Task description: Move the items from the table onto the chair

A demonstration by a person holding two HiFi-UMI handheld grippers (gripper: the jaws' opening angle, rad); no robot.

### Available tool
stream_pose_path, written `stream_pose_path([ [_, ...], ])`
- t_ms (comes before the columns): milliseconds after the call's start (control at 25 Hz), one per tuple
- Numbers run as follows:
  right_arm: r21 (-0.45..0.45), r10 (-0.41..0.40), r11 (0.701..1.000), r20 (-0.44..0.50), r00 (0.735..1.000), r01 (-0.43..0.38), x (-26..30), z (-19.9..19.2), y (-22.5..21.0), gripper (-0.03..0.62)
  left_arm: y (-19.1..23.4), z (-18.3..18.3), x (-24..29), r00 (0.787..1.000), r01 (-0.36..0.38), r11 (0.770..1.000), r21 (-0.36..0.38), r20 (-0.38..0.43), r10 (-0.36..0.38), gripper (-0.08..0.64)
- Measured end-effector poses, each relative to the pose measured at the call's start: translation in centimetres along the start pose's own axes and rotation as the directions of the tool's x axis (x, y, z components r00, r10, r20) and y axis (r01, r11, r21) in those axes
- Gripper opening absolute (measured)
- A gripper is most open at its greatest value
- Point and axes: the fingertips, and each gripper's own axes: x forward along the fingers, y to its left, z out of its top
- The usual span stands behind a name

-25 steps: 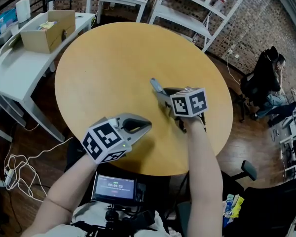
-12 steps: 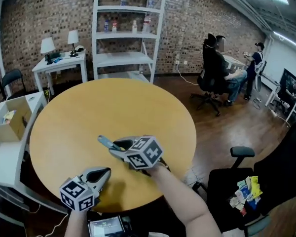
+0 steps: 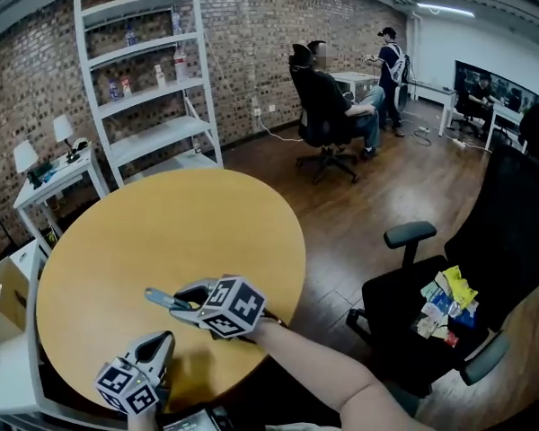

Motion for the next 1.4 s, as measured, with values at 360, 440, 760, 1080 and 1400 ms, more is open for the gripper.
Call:
stream_pose_path([
  [360, 0.055, -0.140, 0.989, 0.050, 0.989, 0.137, -8.7, -2.1, -3.2, 0.126, -5.0, 3.3, 6.1, 0.986, 0.161, 0.987, 0.029, 0.045, -0.162, 0.009],
  [440, 0.062, -0.171, 0.984, 0.059, 0.984, 0.167, -10.6, -2.6, -3.9, 0.127, -6.3, 3.9, 7.8, 0.980, 0.194, 0.981, 0.033, 0.047, -0.195, 0.009],
  [760, 0.126, -0.322, 0.943, 0.107, 0.941, 0.308, -19.9, -5.3, -7.0, 0.127, -13.1, 4.4, 15.6, 0.933, 0.356, 0.933, 0.045, 0.037, -0.358, 0.009],
  [1080, 0.197, -0.498, 0.861, 0.150, 0.854, 0.468, -28.7, -7.7, -8.6, 0.127, -19.0, 5.7, 19.9, 0.875, 0.480, 0.877, 0.041, 0.050, -0.481, 0.009],
  [1400, 0.250, -0.639, 0.762, 0.148, 0.755, 0.597, -37.1, -12.3, -8.1, 0.127, -26.2, 4.8, 23.9, 0.752, 0.654, 0.752, 0.084, 0.032, -0.658, 0.009],
])
